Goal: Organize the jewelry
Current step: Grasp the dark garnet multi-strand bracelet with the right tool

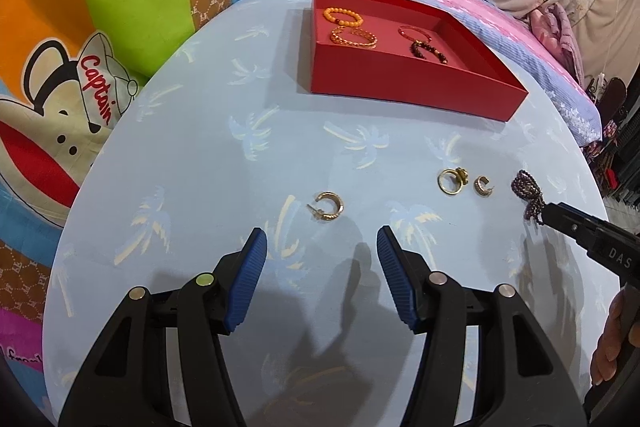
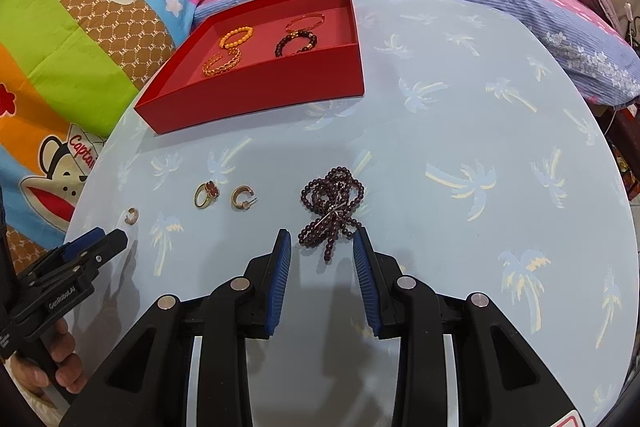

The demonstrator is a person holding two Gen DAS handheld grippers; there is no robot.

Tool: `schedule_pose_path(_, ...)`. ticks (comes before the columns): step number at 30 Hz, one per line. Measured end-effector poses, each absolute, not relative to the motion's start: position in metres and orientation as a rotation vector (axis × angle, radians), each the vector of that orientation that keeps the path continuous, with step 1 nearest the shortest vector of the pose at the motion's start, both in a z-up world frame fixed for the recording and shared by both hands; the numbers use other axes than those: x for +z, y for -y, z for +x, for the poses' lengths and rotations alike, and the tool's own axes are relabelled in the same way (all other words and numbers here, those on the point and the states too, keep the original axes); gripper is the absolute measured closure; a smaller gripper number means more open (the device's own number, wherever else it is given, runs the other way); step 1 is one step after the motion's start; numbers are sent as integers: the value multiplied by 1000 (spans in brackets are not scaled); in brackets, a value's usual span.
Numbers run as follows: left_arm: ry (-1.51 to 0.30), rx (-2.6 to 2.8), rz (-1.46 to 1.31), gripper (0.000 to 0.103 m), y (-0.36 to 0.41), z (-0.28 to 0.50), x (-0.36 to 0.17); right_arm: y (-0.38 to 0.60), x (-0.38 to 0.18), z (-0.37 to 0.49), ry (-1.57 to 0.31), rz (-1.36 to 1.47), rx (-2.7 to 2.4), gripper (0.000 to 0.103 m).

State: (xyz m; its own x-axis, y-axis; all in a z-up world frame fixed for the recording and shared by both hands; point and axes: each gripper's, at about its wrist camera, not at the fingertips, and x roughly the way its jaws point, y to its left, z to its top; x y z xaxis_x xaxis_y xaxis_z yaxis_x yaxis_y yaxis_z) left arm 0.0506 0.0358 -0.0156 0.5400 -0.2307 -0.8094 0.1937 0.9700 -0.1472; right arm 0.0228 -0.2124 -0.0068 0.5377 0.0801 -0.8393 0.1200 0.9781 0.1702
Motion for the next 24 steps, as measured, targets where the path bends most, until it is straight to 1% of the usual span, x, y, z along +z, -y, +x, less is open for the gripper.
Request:
schedule_pose_path(10, -974, -273, -26, 49, -24, 49, -16, 213, -18, 40, -1020, 195, -49, 71)
schedule_pose_path(12, -974, -274, -24, 49, -23, 49, -16, 213, -19, 40, -1019, 189, -53, 75)
schedule_pose_path(13, -974, -273, -23, 49, -22, 50, -16, 212, -19, 40, -1019, 180, -53, 82)
schedule_pose_path(15, -976, -275, -20, 49, -20, 51, -17, 210, -20, 39, -1024, 168, -52, 90)
schedule_pose_path(20, -973, -297, -5, 49, -10, 53, -16, 209, -18, 31, -1015, 170, -46, 94)
schedule_pose_path(21, -972, -303, -1, 49, -7, 53, -15, 209, -17, 29, -1012, 170, -44, 97)
schedule_pose_path(24, -961, -330, 12, 49, 5, 57, -13, 210, -15, 25, -1012, 187, -38, 97)
